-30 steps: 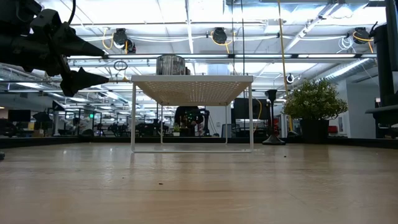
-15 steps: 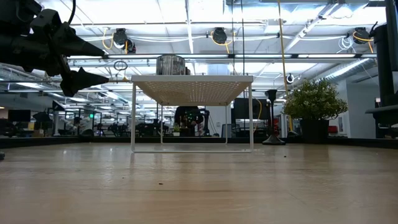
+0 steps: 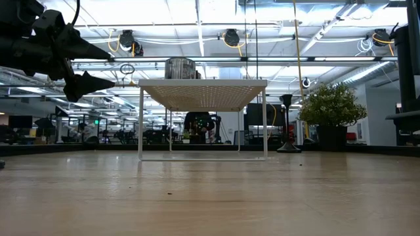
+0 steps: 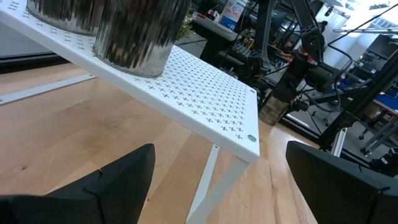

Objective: Pick & Place candle stick holders
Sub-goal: Put the silver scented candle on the shelf

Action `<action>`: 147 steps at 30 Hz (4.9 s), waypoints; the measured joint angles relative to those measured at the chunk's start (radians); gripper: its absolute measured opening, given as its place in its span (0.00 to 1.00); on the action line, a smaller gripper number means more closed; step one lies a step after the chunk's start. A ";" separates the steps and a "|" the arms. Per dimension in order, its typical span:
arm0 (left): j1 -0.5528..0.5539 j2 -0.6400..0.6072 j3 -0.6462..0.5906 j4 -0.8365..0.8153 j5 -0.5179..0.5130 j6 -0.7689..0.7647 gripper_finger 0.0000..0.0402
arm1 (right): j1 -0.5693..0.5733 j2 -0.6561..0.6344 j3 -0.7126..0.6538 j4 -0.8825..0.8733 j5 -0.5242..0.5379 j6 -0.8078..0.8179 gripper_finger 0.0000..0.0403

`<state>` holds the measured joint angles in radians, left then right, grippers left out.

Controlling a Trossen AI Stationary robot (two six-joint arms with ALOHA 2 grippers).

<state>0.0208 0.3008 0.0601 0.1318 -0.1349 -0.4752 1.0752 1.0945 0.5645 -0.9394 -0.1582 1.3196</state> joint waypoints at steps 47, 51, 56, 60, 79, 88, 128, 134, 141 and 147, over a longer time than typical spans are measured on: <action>0.000 0.000 0.000 0.000 -0.003 0.000 0.91 | -0.029 -0.019 -0.001 0.006 0.375 -0.029 0.93; 0.000 0.000 0.000 0.000 -0.003 0.000 0.91 | -0.029 -0.019 0.000 0.005 0.377 -0.029 0.90; 0.000 0.000 0.000 0.000 -0.003 0.000 0.91 | -0.029 -0.019 0.000 0.006 0.399 -0.026 0.86; 0.000 0.000 0.000 0.000 -0.003 0.000 0.91 | -0.029 -0.019 0.000 0.005 0.420 -0.021 0.90; 0.000 0.000 0.000 0.000 -0.002 0.000 0.91 | -0.029 -0.019 0.001 0.007 0.478 0.000 0.94; 0.000 0.000 0.000 0.000 -0.002 0.000 0.91 | -0.040 -0.019 0.001 0.007 0.545 -0.042 0.94; 0.000 0.000 0.000 0.000 -0.002 0.000 0.91 | -0.042 -0.030 0.000 0.029 0.687 -0.056 0.93; 0.000 0.000 0.000 0.000 -0.002 0.000 0.91 | -0.042 -0.044 0.000 0.029 0.705 -0.055 0.93; 0.000 0.000 0.000 0.000 -0.002 0.000 0.91 | -0.042 -0.046 0.000 0.022 0.715 -0.048 0.93; 0.000 0.000 0.000 0.000 -0.002 0.000 0.91 | -0.042 -0.046 0.000 0.021 0.736 -0.048 0.93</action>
<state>0.0212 0.3008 0.0601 0.1318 -0.1368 -0.4752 1.0328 1.0489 0.5648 -0.9184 0.5782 1.2720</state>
